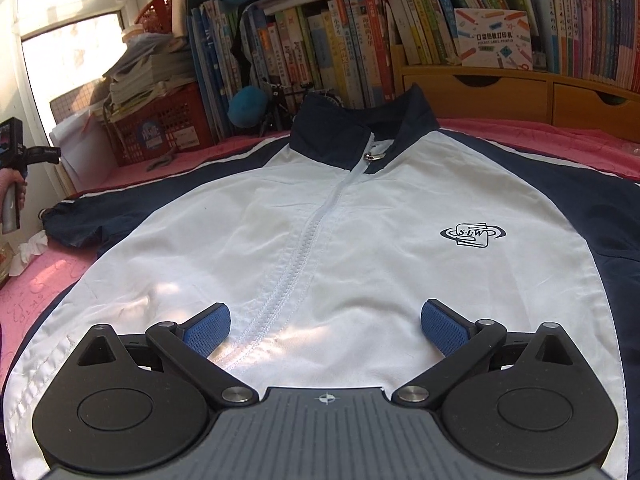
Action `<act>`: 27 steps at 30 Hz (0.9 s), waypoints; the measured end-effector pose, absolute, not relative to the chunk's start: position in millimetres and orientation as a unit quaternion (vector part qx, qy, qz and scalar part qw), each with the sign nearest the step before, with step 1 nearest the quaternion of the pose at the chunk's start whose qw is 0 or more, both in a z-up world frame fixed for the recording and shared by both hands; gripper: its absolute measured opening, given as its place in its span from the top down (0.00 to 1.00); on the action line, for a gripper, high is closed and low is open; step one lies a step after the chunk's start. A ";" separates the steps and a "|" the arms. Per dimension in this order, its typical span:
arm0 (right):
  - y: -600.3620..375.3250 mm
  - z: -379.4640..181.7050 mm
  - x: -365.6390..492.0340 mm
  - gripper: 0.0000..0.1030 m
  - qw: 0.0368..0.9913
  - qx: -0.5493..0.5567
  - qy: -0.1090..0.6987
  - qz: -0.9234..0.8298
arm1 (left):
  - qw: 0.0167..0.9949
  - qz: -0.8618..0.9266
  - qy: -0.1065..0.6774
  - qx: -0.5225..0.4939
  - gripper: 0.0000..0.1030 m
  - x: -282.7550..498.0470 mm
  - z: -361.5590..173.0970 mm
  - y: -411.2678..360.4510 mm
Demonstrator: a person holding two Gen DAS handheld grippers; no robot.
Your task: Fold clothes
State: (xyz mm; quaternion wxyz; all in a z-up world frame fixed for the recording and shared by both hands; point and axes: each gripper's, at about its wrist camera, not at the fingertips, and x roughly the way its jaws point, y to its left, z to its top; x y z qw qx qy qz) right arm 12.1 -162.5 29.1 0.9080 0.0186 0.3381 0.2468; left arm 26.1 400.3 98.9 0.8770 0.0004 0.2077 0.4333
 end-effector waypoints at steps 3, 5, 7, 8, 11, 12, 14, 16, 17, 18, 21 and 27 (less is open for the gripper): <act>-160.6 28.9 12.0 0.00 0.909 0.013 0.338 0.245 | 0.926 0.306 0.221 0.002 0.16 28.1 101.0 340.4; -157.4 28.7 11.3 0.00 0.910 0.003 0.339 0.240 | 0.951 0.206 0.232 0.001 0.17 29.5 99.4 295.0; -151.1 28.8 9.8 0.00 0.913 -0.018 0.339 0.226 | 0.965 0.105 0.242 -0.002 0.18 31.1 95.8 248.8; -148.0 28.8 9.0 0.00 0.914 -0.028 0.339 0.219 | 0.966 0.061 0.251 -0.004 0.18 32.3 88.6 224.2; -141.4 32.1 9.7 0.05 0.912 -0.042 0.344 0.222 | 0.958 -0.054 0.283 0.016 0.27 30.7 63.0 146.2; -139.6 34.8 11.2 0.11 0.910 -0.042 0.344 0.227 | 0.952 -0.082 0.294 0.034 0.38 31.3 54.6 125.2; -135.9 39.7 15.7 0.22 0.911 -0.052 0.341 0.227 | 0.938 -0.130 0.314 0.071 0.55 33.7 37.8 85.5; -132.7 43.0 29.4 0.38 0.918 -0.075 0.331 0.207 | 0.933 -0.134 0.317 0.107 0.59 43.9 22.9 61.2; -133.2 43.0 39.3 0.42 0.920 -0.078 0.331 0.193 | 0.934 -0.127 0.317 0.108 0.60 51.2 18.7 55.1; -135.2 42.4 52.1 0.50 0.922 -0.075 0.334 0.181 | 0.936 -0.118 0.316 0.104 0.60 60.2 15.4 51.1; -142.1 36.5 102.4 0.68 0.918 -0.034 0.360 0.161 | 0.947 -0.080 0.305 0.057 0.61 95.6 16.1 53.0; -136.4 32.3 186.8 0.78 0.920 -0.015 0.366 0.139 | 0.955 -0.055 0.287 0.057 0.62 167.9 21.6 43.4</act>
